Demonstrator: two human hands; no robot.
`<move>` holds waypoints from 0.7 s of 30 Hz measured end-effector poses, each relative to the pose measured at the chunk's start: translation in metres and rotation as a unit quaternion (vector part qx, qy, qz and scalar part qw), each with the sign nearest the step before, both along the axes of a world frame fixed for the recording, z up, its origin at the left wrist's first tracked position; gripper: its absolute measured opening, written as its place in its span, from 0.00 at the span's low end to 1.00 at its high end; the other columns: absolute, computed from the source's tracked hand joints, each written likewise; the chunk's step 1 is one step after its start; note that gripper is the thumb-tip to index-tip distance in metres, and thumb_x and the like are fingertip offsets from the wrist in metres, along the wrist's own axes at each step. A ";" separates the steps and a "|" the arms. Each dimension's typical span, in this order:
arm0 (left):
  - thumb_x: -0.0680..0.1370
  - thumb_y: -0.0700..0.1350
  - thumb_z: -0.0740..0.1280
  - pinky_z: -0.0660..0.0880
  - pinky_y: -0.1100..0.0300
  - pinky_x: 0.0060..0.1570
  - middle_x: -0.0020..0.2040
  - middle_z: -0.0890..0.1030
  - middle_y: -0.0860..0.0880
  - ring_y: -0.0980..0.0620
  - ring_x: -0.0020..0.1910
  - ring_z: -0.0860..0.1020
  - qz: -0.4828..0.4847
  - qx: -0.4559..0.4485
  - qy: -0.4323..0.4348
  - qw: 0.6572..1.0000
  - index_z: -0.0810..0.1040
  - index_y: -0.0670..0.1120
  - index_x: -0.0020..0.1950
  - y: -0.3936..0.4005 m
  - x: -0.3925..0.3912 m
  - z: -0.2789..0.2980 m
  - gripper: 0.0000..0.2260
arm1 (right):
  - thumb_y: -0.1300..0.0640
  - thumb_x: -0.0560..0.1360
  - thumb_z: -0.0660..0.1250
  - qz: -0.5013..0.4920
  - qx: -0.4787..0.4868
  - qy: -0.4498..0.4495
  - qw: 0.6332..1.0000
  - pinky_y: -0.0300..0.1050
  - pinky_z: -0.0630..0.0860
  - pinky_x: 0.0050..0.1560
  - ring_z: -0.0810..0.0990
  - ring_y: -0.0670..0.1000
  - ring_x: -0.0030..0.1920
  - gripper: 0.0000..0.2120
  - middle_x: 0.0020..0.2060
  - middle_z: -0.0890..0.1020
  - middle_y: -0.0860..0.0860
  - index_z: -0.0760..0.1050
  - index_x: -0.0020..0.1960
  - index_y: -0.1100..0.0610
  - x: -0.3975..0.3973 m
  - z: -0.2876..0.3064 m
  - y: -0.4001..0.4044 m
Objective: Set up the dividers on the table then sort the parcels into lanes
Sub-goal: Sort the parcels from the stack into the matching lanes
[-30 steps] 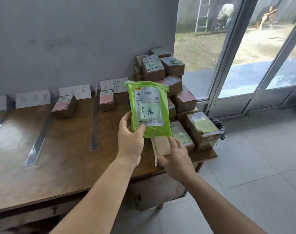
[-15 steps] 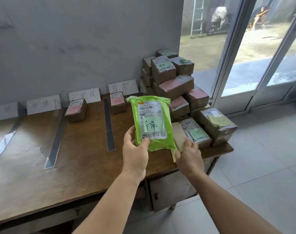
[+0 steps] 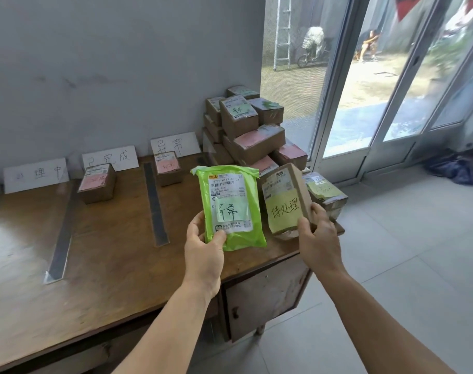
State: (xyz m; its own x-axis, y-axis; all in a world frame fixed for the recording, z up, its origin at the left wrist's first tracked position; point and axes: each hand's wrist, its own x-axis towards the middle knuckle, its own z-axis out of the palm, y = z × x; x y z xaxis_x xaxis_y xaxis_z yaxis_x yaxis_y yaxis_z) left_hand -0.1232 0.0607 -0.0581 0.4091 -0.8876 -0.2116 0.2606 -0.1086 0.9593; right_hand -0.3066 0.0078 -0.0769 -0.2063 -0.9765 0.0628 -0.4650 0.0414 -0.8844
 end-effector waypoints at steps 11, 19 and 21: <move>0.80 0.35 0.63 0.76 0.57 0.52 0.54 0.82 0.48 0.49 0.56 0.80 0.009 -0.045 0.049 0.998 0.71 0.60 0.56 0.015 0.028 0.025 0.19 | 0.57 0.81 0.59 0.045 -0.016 -0.215 0.975 0.53 0.79 0.54 0.82 0.48 0.46 0.16 0.46 0.83 0.47 0.66 0.68 0.50 0.030 0.039 0.007; 0.79 0.35 0.64 0.78 0.55 0.52 0.55 0.82 0.46 0.49 0.55 0.81 0.059 -0.068 0.044 0.995 0.69 0.55 0.66 0.029 0.077 0.042 0.20 | 0.57 0.81 0.60 0.127 -0.013 -0.244 0.961 0.40 0.76 0.42 0.80 0.44 0.43 0.12 0.45 0.82 0.48 0.69 0.64 0.51 0.087 0.058 0.006; 0.79 0.35 0.64 0.78 0.55 0.51 0.54 0.82 0.46 0.48 0.54 0.81 0.073 -0.065 0.038 0.994 0.69 0.55 0.66 0.027 0.086 0.045 0.20 | 0.57 0.80 0.60 0.141 -0.012 -0.246 0.959 0.40 0.76 0.40 0.81 0.45 0.43 0.13 0.47 0.83 0.49 0.69 0.65 0.51 0.100 0.060 0.002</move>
